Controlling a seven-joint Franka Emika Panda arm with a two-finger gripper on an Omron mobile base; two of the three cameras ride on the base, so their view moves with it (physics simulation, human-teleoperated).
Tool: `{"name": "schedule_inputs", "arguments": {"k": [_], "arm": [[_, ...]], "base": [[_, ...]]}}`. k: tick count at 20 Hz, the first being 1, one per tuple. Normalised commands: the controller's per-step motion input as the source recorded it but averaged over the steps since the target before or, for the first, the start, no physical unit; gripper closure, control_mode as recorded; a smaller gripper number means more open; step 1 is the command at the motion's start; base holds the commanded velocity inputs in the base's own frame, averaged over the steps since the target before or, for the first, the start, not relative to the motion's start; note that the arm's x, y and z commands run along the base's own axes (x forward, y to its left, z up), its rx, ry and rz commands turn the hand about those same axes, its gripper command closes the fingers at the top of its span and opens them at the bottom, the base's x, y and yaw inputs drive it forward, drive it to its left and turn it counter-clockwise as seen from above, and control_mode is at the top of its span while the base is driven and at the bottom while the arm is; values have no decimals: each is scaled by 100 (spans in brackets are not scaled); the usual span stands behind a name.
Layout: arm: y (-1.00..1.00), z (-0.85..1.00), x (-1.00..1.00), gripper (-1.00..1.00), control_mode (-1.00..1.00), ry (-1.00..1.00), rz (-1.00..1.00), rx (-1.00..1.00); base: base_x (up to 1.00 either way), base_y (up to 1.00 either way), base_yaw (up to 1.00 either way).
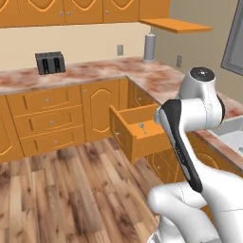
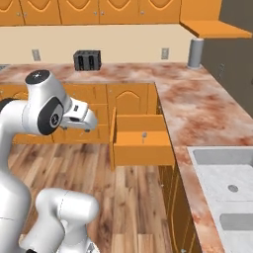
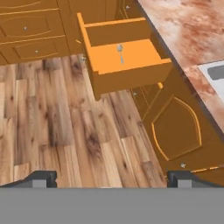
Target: Organize the utensils by type. Pick up the wooden spoons from the counter and place them in the open cabinet. Then pick up the metallic utensils from the counter and place them in the open drawer.
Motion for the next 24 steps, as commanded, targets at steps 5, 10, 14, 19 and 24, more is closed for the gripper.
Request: {"name": "schedule_inputs", "arguments": {"k": [5,10,14,19,24], "arm": [[0,0,0,-100,100,0,0,0],[0,0,0,-100,100,0,0,0],[0,0,0,-100,100,0,0,0],[0,0,0,-100,100,0,0,0],[0,0,0,-100,100,0,0,0]], "base": [[-76,21,16],[-24,53,32],[46,53,69],[69,17,76],[97,-54,55]]}}
